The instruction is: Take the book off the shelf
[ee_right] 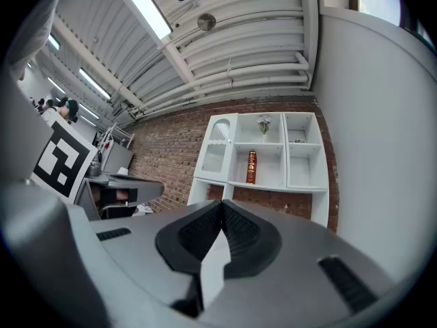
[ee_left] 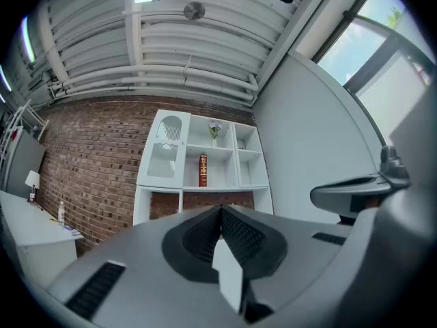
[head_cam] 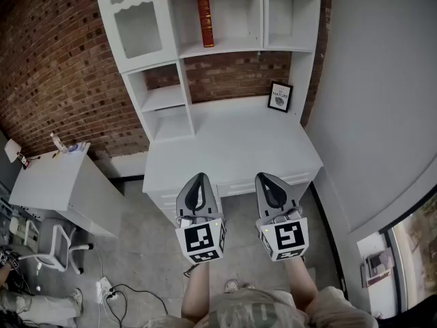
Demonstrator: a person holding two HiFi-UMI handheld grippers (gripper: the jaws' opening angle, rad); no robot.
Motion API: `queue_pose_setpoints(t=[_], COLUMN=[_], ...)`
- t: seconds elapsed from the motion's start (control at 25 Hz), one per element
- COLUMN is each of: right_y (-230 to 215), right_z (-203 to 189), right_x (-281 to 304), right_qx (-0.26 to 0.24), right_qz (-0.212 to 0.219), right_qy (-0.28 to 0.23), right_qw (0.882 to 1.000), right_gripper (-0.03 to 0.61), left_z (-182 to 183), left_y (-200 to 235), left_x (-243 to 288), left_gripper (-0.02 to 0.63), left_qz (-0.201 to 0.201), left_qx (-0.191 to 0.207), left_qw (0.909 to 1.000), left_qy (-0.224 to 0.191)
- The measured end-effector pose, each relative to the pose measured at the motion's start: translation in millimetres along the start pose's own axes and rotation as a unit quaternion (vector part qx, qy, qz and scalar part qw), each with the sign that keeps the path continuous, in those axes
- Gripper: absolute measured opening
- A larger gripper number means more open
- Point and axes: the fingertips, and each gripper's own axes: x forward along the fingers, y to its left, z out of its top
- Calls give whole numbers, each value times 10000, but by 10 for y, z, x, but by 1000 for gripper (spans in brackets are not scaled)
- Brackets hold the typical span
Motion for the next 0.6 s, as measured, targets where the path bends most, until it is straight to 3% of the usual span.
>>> queue_pose_setpoints(t=[0.36,0.6], right_y=[-42,-15], right_z=[-184,-95], right_x=[17,25], right_qx=[128,191], right_qz=[-60,-58], right_qy=[214,69], right_qw=[9997,9998], right_gripper=[14,14], left_z=[-61,-43], left_y=[19,62], left_x=[75,86], left_gripper=[11,12], left_qz=[-24,-86], left_qx=[-194,-215], left_qw=[9997,9997], left_qy=[138,72])
